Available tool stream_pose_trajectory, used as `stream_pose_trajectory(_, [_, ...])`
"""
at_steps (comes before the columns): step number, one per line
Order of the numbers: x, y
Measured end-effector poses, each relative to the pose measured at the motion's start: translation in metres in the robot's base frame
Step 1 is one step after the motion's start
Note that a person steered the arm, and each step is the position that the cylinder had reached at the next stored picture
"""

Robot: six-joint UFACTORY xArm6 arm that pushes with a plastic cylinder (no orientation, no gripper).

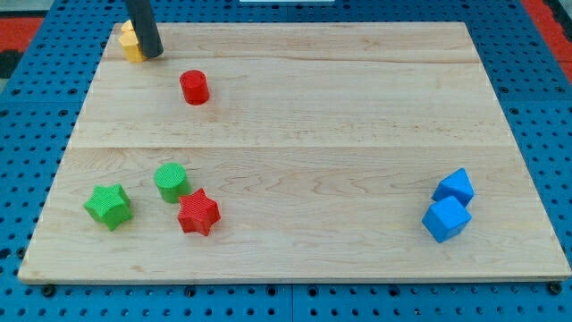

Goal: Put the red circle horizontal to the green circle

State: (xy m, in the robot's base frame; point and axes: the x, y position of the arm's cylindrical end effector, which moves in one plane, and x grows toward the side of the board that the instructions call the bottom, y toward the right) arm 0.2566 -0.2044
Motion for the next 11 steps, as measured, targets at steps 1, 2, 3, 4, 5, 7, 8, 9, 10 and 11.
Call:
stream_pose_trajectory(1, [0.04,0.052])
stream_pose_trajectory(2, [0.095,0.077])
stream_pose_trajectory(3, [0.145,0.127])
stream_pose_trajectory(4, [0.158,0.139])
stream_pose_trajectory(5, [0.155,0.136])
stream_pose_trajectory(7, [0.125,0.123])
stream_pose_trajectory(8, [0.226,0.131])
stream_pose_trajectory(9, [0.203,0.129])
stream_pose_trajectory(10, [0.174,0.137])
stream_pose_trajectory(11, [0.194,0.167])
